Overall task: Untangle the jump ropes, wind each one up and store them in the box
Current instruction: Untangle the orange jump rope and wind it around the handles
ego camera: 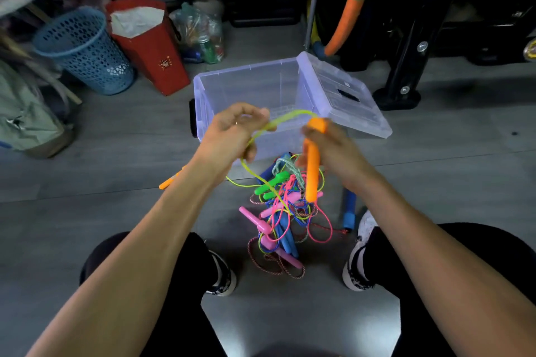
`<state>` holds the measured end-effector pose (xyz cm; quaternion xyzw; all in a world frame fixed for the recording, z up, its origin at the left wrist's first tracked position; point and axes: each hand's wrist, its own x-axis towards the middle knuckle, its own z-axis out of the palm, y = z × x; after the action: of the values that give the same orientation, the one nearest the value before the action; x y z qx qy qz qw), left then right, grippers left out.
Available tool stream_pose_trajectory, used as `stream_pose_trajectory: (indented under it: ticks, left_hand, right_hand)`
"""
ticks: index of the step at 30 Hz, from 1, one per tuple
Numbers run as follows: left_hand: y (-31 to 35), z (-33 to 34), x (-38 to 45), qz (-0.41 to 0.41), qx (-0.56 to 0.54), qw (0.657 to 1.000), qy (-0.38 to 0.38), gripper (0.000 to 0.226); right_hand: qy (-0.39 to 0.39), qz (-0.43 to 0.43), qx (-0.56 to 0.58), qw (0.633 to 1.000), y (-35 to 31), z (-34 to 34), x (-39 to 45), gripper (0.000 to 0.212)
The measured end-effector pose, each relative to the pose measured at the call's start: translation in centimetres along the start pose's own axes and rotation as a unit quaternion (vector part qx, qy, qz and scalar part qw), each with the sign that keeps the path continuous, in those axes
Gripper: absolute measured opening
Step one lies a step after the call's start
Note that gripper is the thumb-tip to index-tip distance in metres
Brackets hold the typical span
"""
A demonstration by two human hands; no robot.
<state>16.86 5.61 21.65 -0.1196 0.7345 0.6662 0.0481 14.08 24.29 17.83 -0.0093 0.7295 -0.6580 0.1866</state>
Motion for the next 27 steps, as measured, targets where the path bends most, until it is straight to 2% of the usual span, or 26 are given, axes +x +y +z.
stream_pose_trajectory:
  ticks: [2,3,4,5,6,7,8,9,10,11,12,14,16,17,19,22,25,27]
  left_hand:
    - [-1.3,-0.1,0.4,-0.008,0.139,0.989,-0.054,0.020]
    - [-2.2,0.0,0.5,-0.025,0.227,0.969,-0.096,0.023]
    - [-3.3,0.1,0.7,-0.041,0.337,0.931,-0.137,0.025]
    - [-4.2,0.2,1.0,-0.053,0.447,0.878,-0.161,0.028]
    - [-4.9,0.2,1.1,-0.058,0.525,0.834,-0.161,0.033]
    - [-5.1,0.3,1.2,-0.057,0.552,0.819,-0.143,0.036]
    - [-4.9,0.4,1.2,-0.050,0.534,0.835,-0.122,0.037]
    - [-4.5,0.6,1.1,-0.038,0.486,0.867,-0.107,0.035]
    - [-4.0,1.0,1.0,-0.024,0.416,0.904,-0.099,0.033]
    - [-3.3,1.5,0.7,-0.014,0.339,0.935,-0.099,0.031]
    - [-2.5,2.2,0.2,-0.012,0.267,0.958,-0.103,0.030]
    - [-1.0,3.4,-1.1,-0.018,0.144,0.982,-0.119,0.030]
    - [0.1,4.3,-2.1,-0.002,0.079,0.988,-0.129,0.031]
    - [0.4,4.5,-2.3,0.007,0.059,0.990,-0.129,0.031]
    - [0.5,4.7,-2.4,0.015,0.029,0.993,-0.115,0.031]
    - [-0.3,3.8,-1.7,-0.001,0.016,0.998,-0.058,0.032]
    - [-1.2,2.6,-0.9,-0.052,0.015,0.999,-0.007,0.034]
    - [-1.9,2.0,-0.6,-0.080,0.071,0.994,0.014,0.035]
  right_hand:
    - [0.106,-0.006,0.065,0.992,-1.3,-1.5,0.0,0.007]
    - [0.145,-0.007,0.088,0.986,-1.6,-2.2,0.0,0.007]
    - [0.168,0.001,0.121,0.978,-1.8,-2.9,0.0,0.008]
    - [0.181,0.017,0.144,0.973,-1.8,-3.7,-0.1,0.008]
    - [0.189,0.035,0.136,0.972,-1.5,-4.4,-0.1,0.007]
    - [0.191,0.056,0.083,0.976,-0.9,-5.1,-0.2,0.005]
    - [0.182,0.073,-0.023,0.980,-0.2,-5.7,-0.2,0.003]
    - [0.166,0.075,-0.150,0.972,0.5,-6.2,-0.4,0.005]
    - [0.143,0.056,-0.262,0.953,1.1,-6.3,-0.7,0.012]
    - [0.106,0.020,-0.328,0.938,1.5,-6.1,-1.2,0.020]
    - [0.048,-0.008,-0.342,0.938,1.6,-5.4,-1.7,0.029]
    - [-0.070,-0.023,-0.326,0.943,2.0,-3.9,-2.5,0.042]
    - [-0.158,-0.017,-0.293,0.943,2.6,-2.3,-2.9,0.031]
    - [-0.172,-0.010,-0.257,0.951,3.4,-1.7,-2.8,0.025]
    - [-0.138,-0.015,-0.211,0.968,3.8,-1.3,-2.7,0.038]
    - [-0.106,-0.008,-0.191,0.976,2.0,-1.8,-3.1,0.017]
    - [-0.080,-0.005,-0.184,0.980,1.2,-3.0,-3.2,0.014]
    - [-0.068,0.001,-0.206,0.976,1.3,-3.7,-3.1,0.016]
